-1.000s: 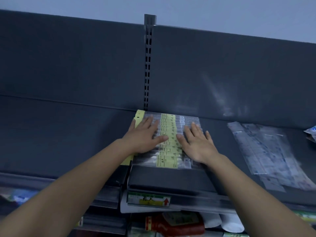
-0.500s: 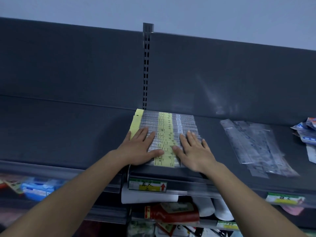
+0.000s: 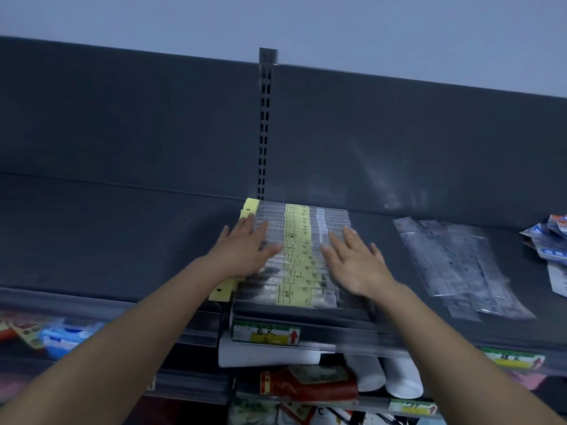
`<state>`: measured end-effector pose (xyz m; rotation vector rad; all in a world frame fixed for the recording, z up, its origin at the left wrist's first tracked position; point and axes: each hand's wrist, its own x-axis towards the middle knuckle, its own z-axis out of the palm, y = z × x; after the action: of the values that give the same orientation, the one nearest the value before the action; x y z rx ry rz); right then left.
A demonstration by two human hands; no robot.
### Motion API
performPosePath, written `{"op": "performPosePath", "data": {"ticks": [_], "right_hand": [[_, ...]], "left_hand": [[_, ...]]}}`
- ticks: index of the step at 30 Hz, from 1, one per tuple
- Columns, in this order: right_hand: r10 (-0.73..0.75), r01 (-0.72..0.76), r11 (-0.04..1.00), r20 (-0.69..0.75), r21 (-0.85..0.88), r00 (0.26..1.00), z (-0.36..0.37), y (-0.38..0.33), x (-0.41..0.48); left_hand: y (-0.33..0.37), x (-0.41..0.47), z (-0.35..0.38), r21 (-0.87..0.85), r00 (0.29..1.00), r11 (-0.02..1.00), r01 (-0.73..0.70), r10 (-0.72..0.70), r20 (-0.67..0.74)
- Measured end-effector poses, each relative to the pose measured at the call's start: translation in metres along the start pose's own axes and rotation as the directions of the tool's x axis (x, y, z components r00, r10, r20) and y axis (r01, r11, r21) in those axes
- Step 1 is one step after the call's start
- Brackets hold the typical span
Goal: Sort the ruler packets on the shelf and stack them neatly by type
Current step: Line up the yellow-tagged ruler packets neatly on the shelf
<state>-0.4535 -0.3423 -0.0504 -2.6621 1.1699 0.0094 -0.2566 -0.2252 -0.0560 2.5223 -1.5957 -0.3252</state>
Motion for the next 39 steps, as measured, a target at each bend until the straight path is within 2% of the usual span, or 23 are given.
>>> {"op": "performPosePath", "data": {"ticks": [5, 9, 11, 16, 18, 21, 24, 29, 34, 39], "right_hand": [[0.13, -0.132, 0.977, 0.023, 0.17, 0.991, 0.002, 0.009, 0.027], [0.097, -0.102, 0.954, 0.03, 0.283, 0.995, 0.007, 0.004, 0.03], [0.105, -0.095, 0.91, -0.001, 0.405, 0.995, 0.005, 0.003, 0.028], [0.097, -0.063, 0.807, -0.027, 0.587, 0.995, 0.001, 0.008, 0.027], [0.146, -0.055, 0.761, -0.087, 0.646, 0.986, -0.001, 0.009, 0.03], [0.175, -0.061, 0.673, -0.079, 0.737, 0.981, -0.004, 0.008, 0.035], [0.184, -0.052, 0.636, -0.086, 0.77, 0.979, -0.002, 0.009, 0.038], [0.237, -0.062, 0.608, -0.107, 0.791, 0.966, -0.005, 0.016, 0.042], [0.2, -0.045, 0.616, -0.101, 0.786, 0.975, -0.001, 0.011, 0.035], [0.16, -0.015, 0.668, -0.124, 0.744, 0.979, 0.004, 0.001, 0.028]], "left_hand": [[-0.014, 0.028, -0.001, -0.13, 0.992, 0.983, 0.126, -0.129, -0.013], [-0.009, 0.027, 0.006, -0.302, 0.993, 0.948, 0.1, -0.114, -0.03], [-0.011, 0.025, 0.006, -0.414, 0.988, 0.904, 0.102, -0.141, -0.065], [-0.016, 0.028, 0.005, -0.445, 0.991, 0.891, 0.095, -0.125, -0.039], [-0.016, 0.03, 0.002, -0.477, 0.983, 0.871, 0.12, -0.17, -0.064], [-0.011, 0.031, 0.001, -0.535, 0.982, 0.842, 0.071, -0.153, -0.11], [-0.008, 0.032, -0.001, -0.572, 0.98, 0.819, 0.042, -0.144, -0.135], [-0.021, 0.022, -0.007, -0.607, 0.971, 0.79, 0.082, -0.2, -0.129], [-0.016, -0.011, 0.006, -0.546, 0.983, 0.831, 0.104, -0.17, -0.071], [-0.001, -0.012, 0.013, -0.484, 0.974, 0.871, 0.082, -0.173, -0.148]]}}
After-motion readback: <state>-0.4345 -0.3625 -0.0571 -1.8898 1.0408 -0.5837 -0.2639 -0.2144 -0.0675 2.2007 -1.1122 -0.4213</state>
